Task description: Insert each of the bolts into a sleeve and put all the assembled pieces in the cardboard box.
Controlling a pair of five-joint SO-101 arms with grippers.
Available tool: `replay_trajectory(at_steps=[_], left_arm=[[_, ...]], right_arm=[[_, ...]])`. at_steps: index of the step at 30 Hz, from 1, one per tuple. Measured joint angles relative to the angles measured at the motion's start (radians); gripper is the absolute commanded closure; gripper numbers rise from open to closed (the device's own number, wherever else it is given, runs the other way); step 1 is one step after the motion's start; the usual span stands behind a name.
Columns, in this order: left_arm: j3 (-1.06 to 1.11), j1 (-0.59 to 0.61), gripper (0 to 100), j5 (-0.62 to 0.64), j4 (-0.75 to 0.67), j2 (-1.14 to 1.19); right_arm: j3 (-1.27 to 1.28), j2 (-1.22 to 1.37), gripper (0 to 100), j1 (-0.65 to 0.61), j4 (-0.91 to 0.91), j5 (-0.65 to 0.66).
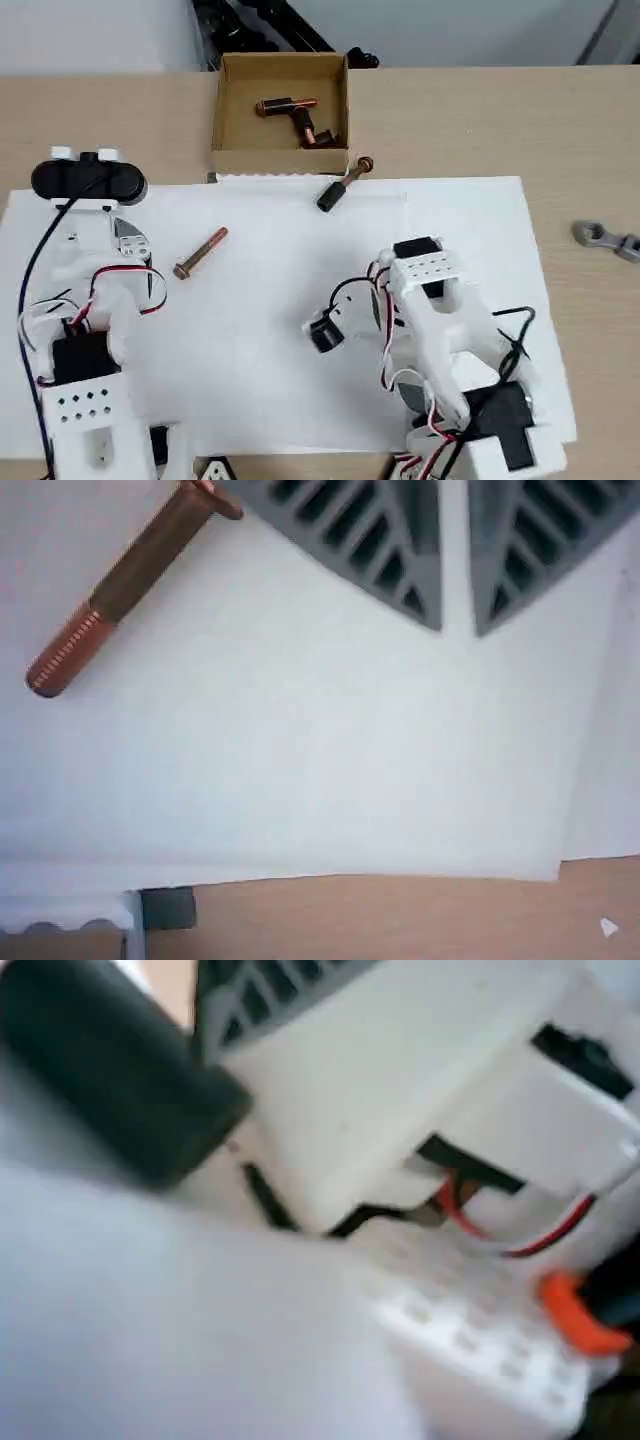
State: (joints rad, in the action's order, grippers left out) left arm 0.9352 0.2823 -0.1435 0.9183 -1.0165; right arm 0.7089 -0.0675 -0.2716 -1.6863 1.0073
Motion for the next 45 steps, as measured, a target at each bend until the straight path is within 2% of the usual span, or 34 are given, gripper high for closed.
replay_trajectory(at_steps=[6, 16, 24, 32, 38, 45], left_arm=[[0.000, 0.000, 99, 0.000, 0.000, 0.000], [-0.002, 0.000, 99, 0.000, 0.000, 0.000], [-0.002, 0.000, 99, 0.000, 0.000, 0.000], [-0.002, 0.000, 99, -0.009, 0.000, 0.000], [-0.002, 0.000, 99, -0.014, 0.000, 0.000], [-0.002, 0.000, 99, -0.014, 0.000, 0.000]], right_arm=[[0.012, 0.009, 99.8, 0.092, 0.017, 0.063], [0.068, 0.026, 99.5, 0.361, 0.014, 0.072], [0.068, 0.026, 99.4, 0.488, 0.017, 0.072], [0.078, -0.080, 99.2, 0.605, 0.169, 0.031], [0.235, -0.230, 99.1, 0.612, 0.348, 0.002], [0.396, -0.460, 99.1, 0.465, 0.413, -0.137]])
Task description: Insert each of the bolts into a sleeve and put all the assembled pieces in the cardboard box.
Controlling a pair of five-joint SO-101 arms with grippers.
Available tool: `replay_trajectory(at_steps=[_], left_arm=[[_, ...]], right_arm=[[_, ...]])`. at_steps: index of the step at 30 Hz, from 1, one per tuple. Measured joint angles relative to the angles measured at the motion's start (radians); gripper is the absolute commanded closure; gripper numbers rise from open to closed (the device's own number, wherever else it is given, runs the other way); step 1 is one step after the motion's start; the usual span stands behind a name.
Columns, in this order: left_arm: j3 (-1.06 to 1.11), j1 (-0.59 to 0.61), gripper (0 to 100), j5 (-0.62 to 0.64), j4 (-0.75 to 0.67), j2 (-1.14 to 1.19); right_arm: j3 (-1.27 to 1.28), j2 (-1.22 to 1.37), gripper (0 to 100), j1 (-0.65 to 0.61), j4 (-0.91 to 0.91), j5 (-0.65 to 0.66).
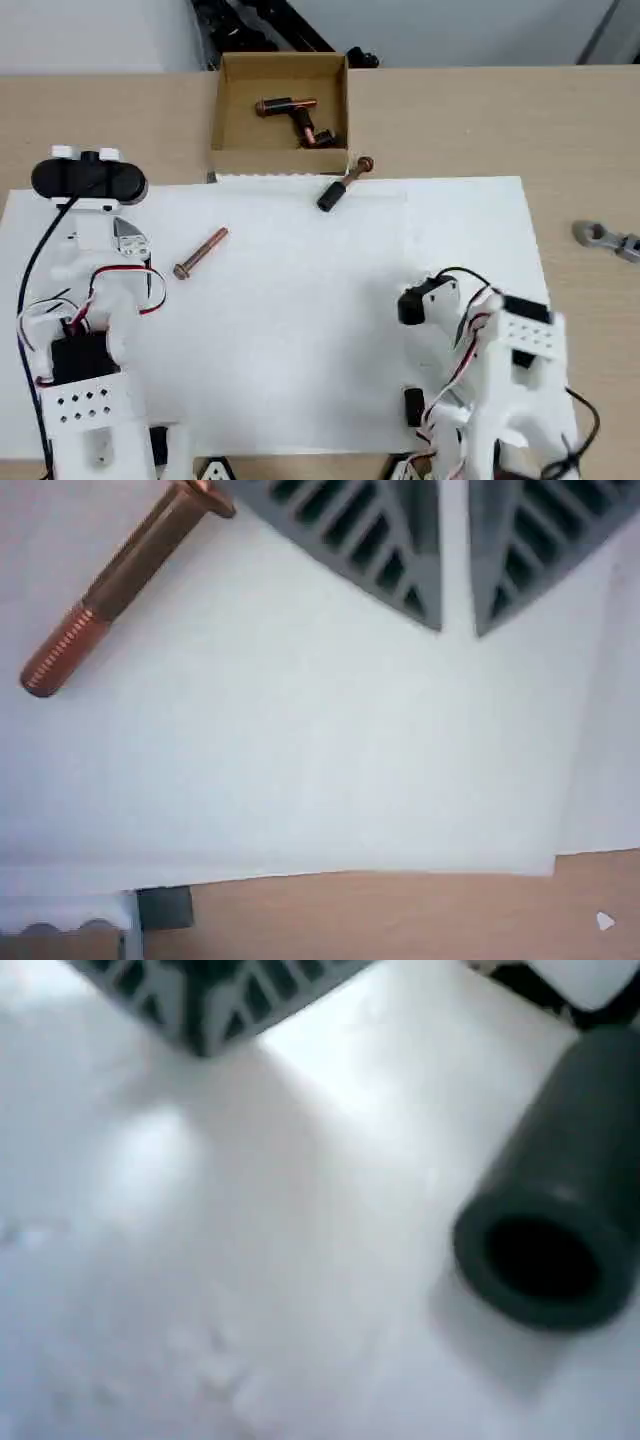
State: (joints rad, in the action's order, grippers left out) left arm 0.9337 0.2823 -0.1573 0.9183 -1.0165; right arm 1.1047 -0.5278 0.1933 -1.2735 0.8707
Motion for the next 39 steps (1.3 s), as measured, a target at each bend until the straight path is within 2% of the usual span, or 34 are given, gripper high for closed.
replay_trajectory(at_steps=[3, 9, 13, 18, 25, 30, 32, 39], left_arm=[[0.000, 0.000, 99, 0.000, 0.000, 0.000], [0.000, 0.000, 99, 0.000, 0.000, 0.000], [0.000, 0.000, 99, 0.000, 0.000, 0.000], [0.000, 0.000, 99, 0.000, 0.000, 0.000], [0.000, 0.000, 99, 0.000, 0.000, 0.000], [0.000, 0.000, 99, 0.000, 0.000, 0.000], [0.000, 0.000, 99, 0.000, 0.000, 0.000], [0.000, 0.000, 99, 0.000, 0.000, 0.000]], right_arm=[[0.017, -0.092, 99.1, -0.077, 0.003, -0.068], [0.018, -0.270, 99.1, -0.318, 0.005, -0.173], [0.018, -0.382, 99.1, -0.394, -0.031, -0.233], [0.023, -0.463, 94.7, -0.382, -0.092, -0.244], [0.023, -0.473, 92.4, -0.176, -0.109, -0.244], [-0.041, -0.448, 86.2, -0.138, -0.176, -0.244], [-0.092, -0.373, 83.4, -0.133, -0.204, -0.244], [-0.288, -0.043, 82.7, -0.144, -0.325, -0.215]])
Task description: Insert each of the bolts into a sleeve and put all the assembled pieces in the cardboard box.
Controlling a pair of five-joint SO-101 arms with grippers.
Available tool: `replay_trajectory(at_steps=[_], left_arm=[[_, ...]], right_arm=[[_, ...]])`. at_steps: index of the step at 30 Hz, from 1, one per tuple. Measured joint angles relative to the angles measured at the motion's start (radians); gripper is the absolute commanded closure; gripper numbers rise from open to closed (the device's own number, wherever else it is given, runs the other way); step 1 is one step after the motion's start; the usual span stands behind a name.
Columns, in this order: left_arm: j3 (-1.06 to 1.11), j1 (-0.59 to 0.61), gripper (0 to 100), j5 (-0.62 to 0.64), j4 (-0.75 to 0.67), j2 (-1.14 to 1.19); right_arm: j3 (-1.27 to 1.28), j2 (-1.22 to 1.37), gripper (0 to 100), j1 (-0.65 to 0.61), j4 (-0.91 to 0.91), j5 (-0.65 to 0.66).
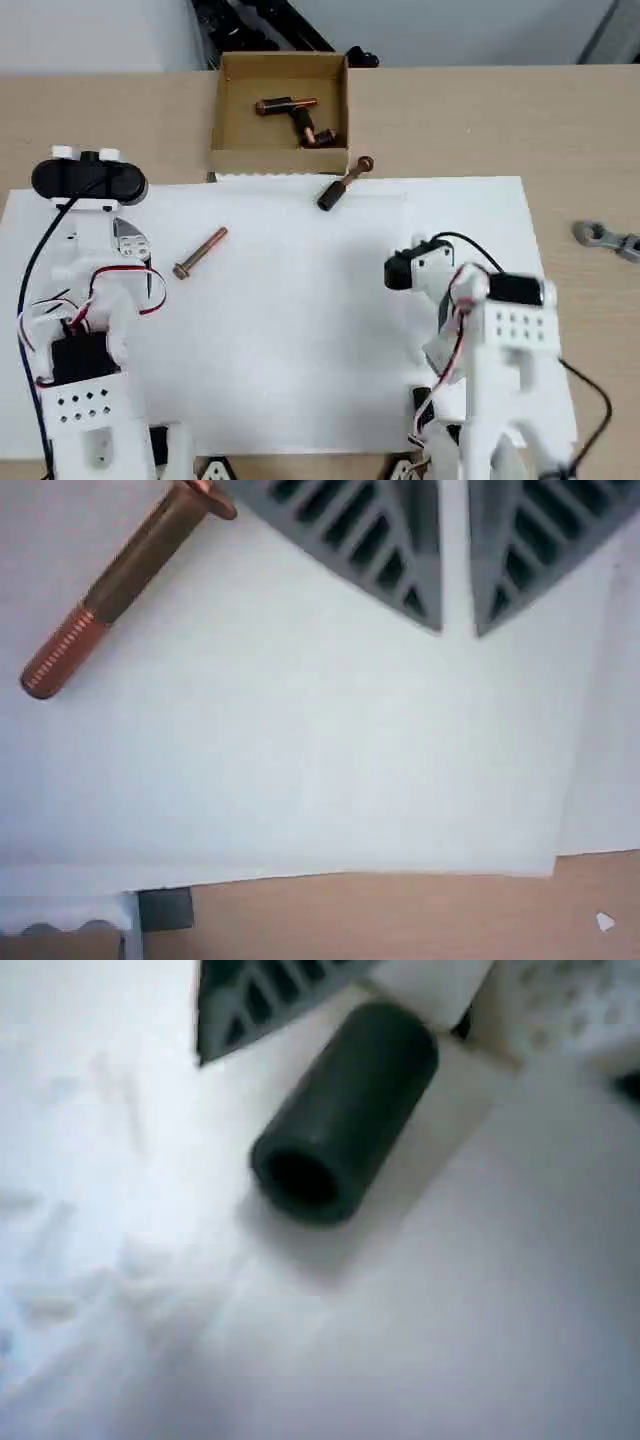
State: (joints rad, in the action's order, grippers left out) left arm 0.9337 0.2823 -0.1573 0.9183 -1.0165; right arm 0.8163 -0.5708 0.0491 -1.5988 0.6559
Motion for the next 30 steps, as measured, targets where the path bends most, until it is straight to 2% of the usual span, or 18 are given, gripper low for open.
replay_trajectory(at_steps=[7, 16, 25, 30], left_arm=[[0.000, 0.000, 99, 0.000, 0.000, 0.000], [0.000, 0.000, 99, 0.000, 0.000, 0.000], [0.000, 0.000, 99, 0.000, 0.000, 0.000], [0.000, 0.000, 99, 0.000, 0.000, 0.000]], right_arm=[[-0.032, 0.011, 78.1, -0.034, -0.048, 0.054], [-0.034, 0.103, 78.0, -0.058, -0.051, 0.147], [-0.034, 0.133, 78.0, -0.304, -0.002, 0.046], [-0.028, 0.143, 78.0, -0.333, 0.018, 0.012]])
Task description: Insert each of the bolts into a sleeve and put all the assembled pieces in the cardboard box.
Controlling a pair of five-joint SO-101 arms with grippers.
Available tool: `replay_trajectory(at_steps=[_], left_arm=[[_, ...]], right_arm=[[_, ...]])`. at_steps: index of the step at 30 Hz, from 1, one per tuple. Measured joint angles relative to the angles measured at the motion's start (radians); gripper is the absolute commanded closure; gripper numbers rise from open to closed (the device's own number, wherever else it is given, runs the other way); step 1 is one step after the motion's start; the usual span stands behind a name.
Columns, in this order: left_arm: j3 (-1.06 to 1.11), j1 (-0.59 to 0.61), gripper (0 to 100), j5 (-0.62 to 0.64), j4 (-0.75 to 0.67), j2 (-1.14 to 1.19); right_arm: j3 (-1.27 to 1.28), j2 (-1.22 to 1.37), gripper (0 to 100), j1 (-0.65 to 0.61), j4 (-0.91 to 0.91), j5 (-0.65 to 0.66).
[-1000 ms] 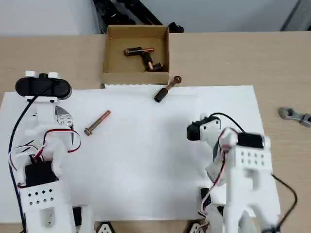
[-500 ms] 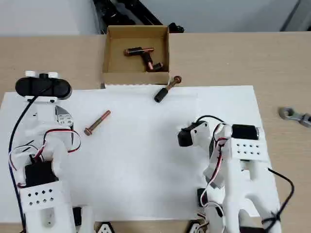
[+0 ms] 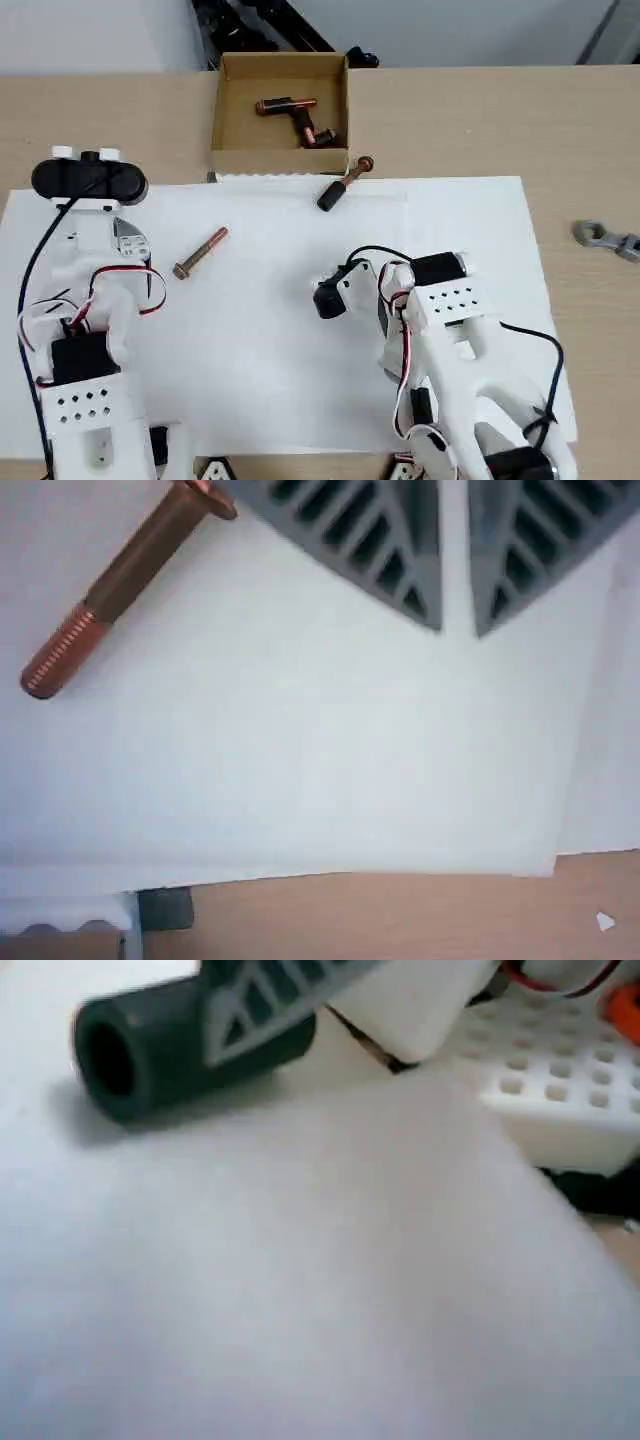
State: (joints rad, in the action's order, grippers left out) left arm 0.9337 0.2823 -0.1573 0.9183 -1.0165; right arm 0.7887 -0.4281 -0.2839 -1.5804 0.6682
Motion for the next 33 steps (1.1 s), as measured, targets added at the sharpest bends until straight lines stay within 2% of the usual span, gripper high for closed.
replay_trajectory(at_steps=[13, 19, 30, 33], left_arm=[[0.000, 0.000, 99, 0.000, 0.000, 0.000], [0.000, 0.000, 99, 0.000, 0.000, 0.000], [0.000, 0.000, 99, 0.000, 0.000, 0.000], [0.000, 0.000, 99, 0.000, 0.000, 0.000]], right_arm=[[0.115, 0.000, 78.3, 0.041, 0.106, -0.011], [0.147, 0.003, 83.6, 0.061, 0.112, -0.002], [0.097, 0.187, 84.2, 0.092, 0.121, 0.049], [0.091, 0.210, 91.5, 0.092, 0.123, 0.049]])
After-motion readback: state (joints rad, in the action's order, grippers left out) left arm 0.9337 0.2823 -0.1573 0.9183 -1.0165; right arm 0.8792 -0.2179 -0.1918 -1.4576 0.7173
